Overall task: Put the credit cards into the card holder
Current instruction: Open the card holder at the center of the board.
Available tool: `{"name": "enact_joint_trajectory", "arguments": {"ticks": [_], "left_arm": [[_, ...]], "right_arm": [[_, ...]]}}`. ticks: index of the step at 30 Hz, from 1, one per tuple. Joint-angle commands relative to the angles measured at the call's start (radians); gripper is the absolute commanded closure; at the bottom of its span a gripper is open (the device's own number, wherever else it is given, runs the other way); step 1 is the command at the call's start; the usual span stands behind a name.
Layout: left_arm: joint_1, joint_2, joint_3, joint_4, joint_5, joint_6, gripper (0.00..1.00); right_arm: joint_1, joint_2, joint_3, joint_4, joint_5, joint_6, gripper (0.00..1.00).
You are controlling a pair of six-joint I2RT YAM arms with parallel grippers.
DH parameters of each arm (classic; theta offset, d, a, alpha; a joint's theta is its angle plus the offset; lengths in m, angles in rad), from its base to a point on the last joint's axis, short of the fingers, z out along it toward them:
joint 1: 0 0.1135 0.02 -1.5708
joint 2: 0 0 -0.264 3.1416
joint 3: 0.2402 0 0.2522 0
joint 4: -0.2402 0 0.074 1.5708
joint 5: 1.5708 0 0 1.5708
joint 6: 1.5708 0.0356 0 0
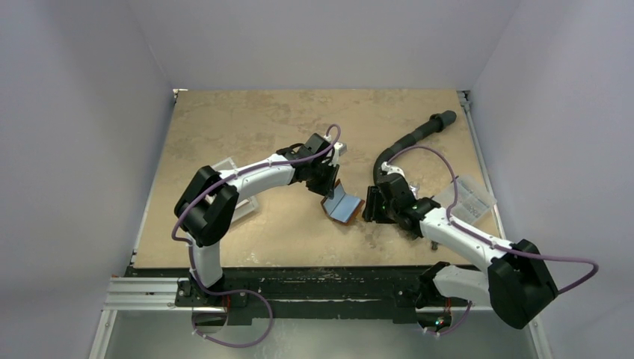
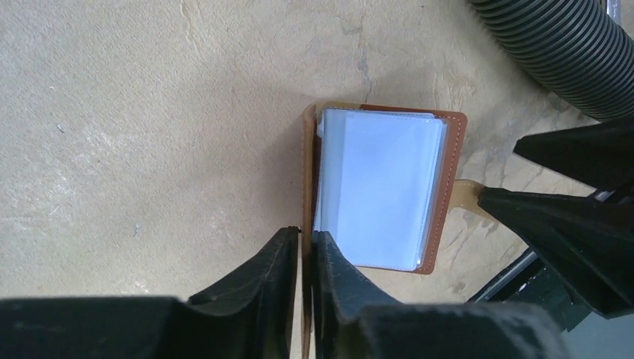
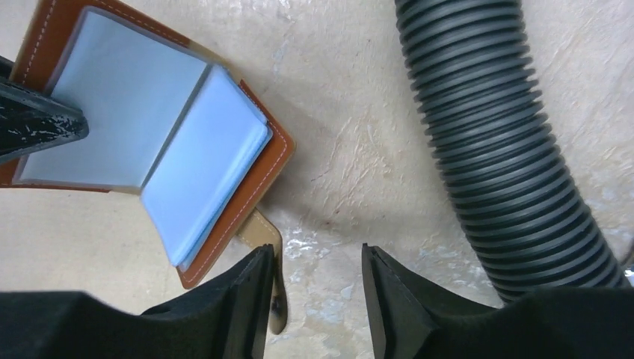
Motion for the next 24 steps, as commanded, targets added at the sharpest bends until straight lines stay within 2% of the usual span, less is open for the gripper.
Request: {"name": "enact_joint_trajectory", "arguments": {"ticks": [1, 4, 6, 9, 11, 13, 15, 18, 22, 24], "left_arm": [[0.006, -0.004, 0.006, 0.009, 0.007, -0.007, 0.87], [0.007, -0.019, 0.005, 0.010, -0.001, -0.009, 0.90], [0.006, -0.027, 0.005, 0.011, -0.003, -0.014, 0.93], [0.006, -0.039, 0.004, 0.014, 0.003, -0.017, 0.97], [0.007, -0.043, 0.000, 0.019, 0.010, -0.023, 1.00], [0.008, -0.047, -0.001, 0.022, 0.021, -0.027, 1.00], [0.008, -0.051, -0.004, 0.025, 0.023, -0.030, 1.00], [0.008, -0.053, -0.006, 0.025, 0.021, -0.031, 1.00], [0.014, -0.043, 0.000, 0.020, 0.027, -0.031, 1.00], [0.026, -0.035, 0.005, 0.011, 0.026, -0.026, 1.00]], "right_arm": [[0.060, -0.005, 0.127, -0.073, 0.163, -0.018, 0.42], [0.112, -0.011, 0.222, -0.176, 0.289, -0.032, 0.33], [0.129, -0.017, 0.264, -0.191, 0.302, -0.059, 0.30], [0.142, -0.007, 0.305, -0.155, 0.242, -0.082, 0.23], [0.143, 0.011, 0.316, -0.085, 0.137, -0.080, 0.24], [0.144, 0.041, 0.302, 0.044, -0.001, -0.059, 0.29], [0.142, 0.085, 0.267, 0.145, -0.077, -0.001, 0.39], [0.142, 0.146, 0.193, 0.244, -0.069, 0.039, 0.56], [0.140, 0.196, 0.076, 0.359, -0.062, 0.089, 0.69], [0.140, 0.198, 0.012, 0.405, -0.050, 0.112, 0.73]]}}
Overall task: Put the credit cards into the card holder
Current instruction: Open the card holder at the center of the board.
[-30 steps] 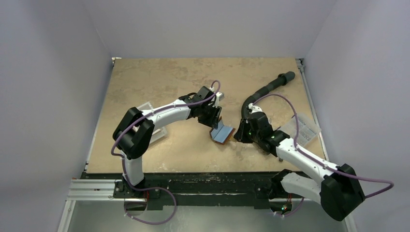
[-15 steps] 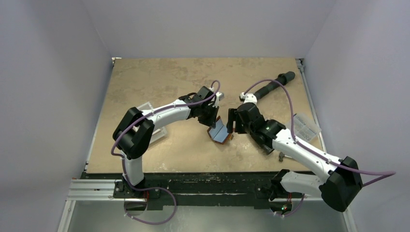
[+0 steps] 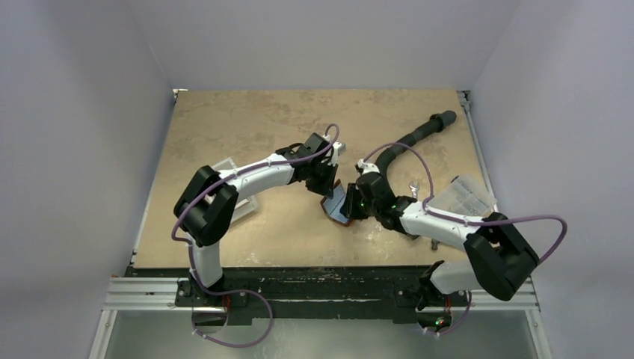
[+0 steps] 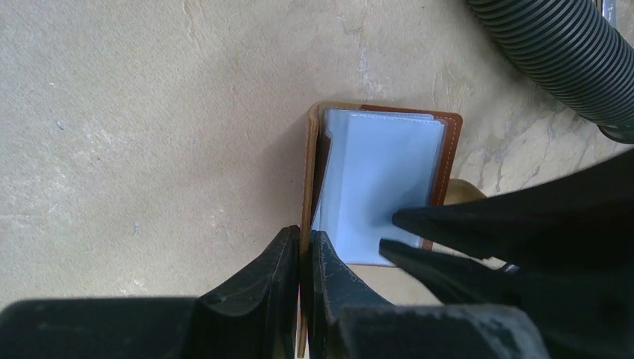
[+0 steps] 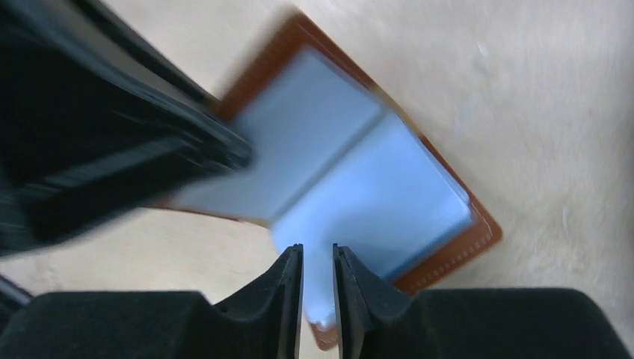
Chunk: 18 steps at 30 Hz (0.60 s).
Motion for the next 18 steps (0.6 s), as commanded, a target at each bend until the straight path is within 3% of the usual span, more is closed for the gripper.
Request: {"name": "enact_joint_trajectory", "arguments": {"ticks": [1, 7, 9, 15, 18], "left_arm": [[0.028, -0.028, 0.012, 0.003, 0.016, -0.007, 1.00], [0.044, 0.032, 0.060, -0.071, -0.063, 0.036, 1.00], [0.044, 0.065, 0.077, -0.100, -0.082, 0.051, 0.95], [0.045, 0.168, 0.137, -0.199, -0.190, 0.129, 0.75], [0.044, 0.231, 0.195, -0.290, -0.302, 0.176, 0.57]], "right_arm": [[-0.001, -0.004, -0.116, 0.167, 0.002, 0.078, 0.73], [-0.027, -0.006, -0.222, 0.262, -0.004, 0.089, 0.73], [-0.029, 0.009, -0.233, 0.289, -0.013, 0.085, 0.72], [-0.055, 0.037, -0.253, 0.317, -0.021, 0.067, 0.71], [-0.062, 0.038, -0.260, 0.318, -0.029, 0.054, 0.70]]}}
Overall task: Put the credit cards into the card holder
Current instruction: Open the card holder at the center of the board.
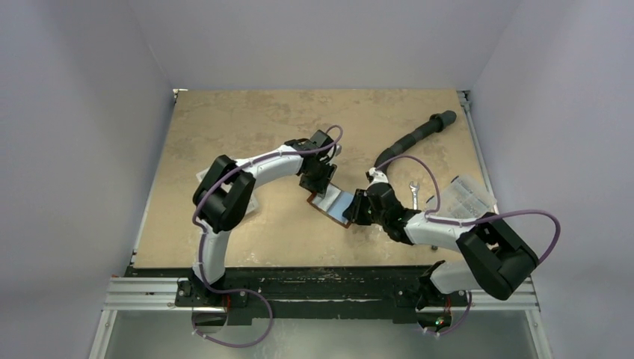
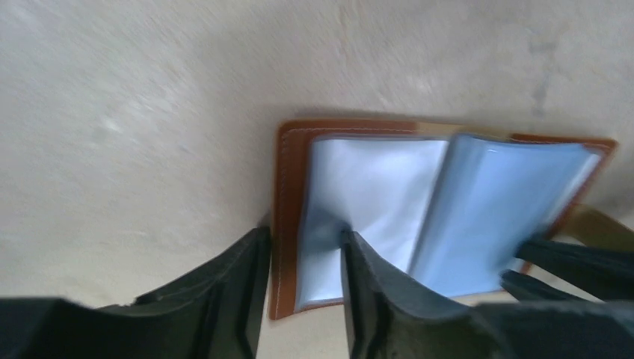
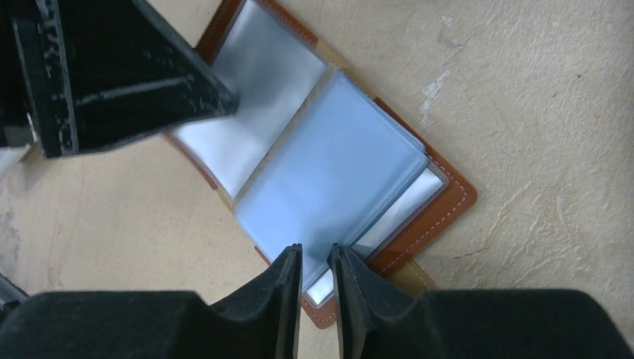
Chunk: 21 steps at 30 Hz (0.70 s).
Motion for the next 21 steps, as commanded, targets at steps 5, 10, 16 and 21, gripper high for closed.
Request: {"name": "enact_joint_trajectory", "arguments": {"ticks": [5, 10, 16, 21], "left_arm": [[0.003, 0.013, 0.052, -0.110, -0.119, 0.091, 0.45], [0.003, -0.102, 0.014, -0.042, -0.056, 0.075, 0.43], [0.003, -0.221, -0.031, 0.028, -0.005, 0.061, 0.34], [0.003, -0.262, -0.033, 0.031, 0.003, 0.060, 0.33]], "right_arm": [[-0.019, 0.003, 0.000, -0.023, -0.011, -0.042, 0.69], [-0.018, -0.109, 0.049, -0.114, -0.039, -0.063, 0.59], [-0.018, -0.152, 0.164, -0.194, -0.086, -0.084, 0.51], [-0.023, -0.104, 0.200, -0.090, -0.170, -0.045, 0.49]]}}
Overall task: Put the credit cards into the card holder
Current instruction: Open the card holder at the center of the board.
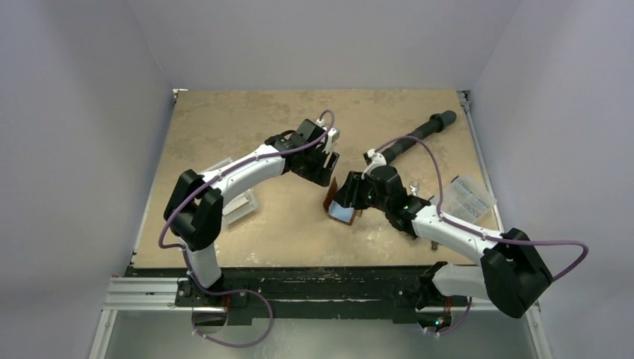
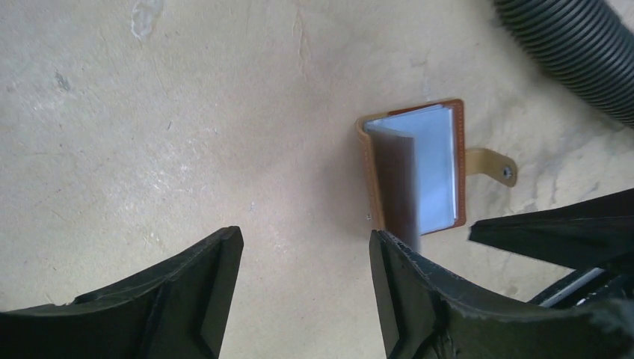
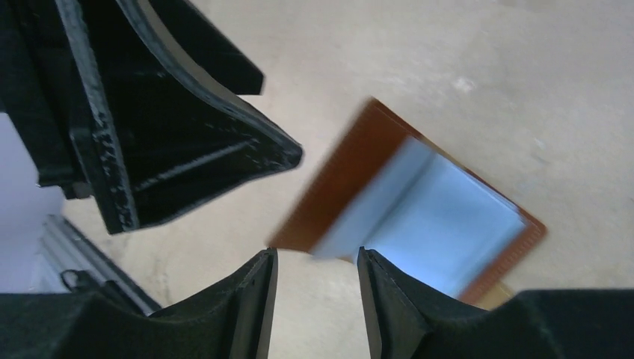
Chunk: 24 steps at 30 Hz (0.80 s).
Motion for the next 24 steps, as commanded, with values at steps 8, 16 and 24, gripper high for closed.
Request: {"name": "enact_joint_trajectory", "arguments": {"ticks": [8, 16, 24], "left_arm": [[0.004, -0.121, -0.049, 0.100, 0.038, -0.016, 0.37], [0.004, -0.085, -0.051, 0.114, 0.147, -0.040, 0.37], [0.005, -0.079, -0.078, 0.160, 0.203, -0.063, 0.38]], "right_arm": [[-0.018, 0.252, 0.072, 0.274, -0.222, 0.047, 0.79], [-0.051, 0.241, 0.062, 0.280, -0.221, 0.038, 0.58], [-0.065, 0.197, 0.083, 0.193, -0.268, -0.021, 0.48]]}}
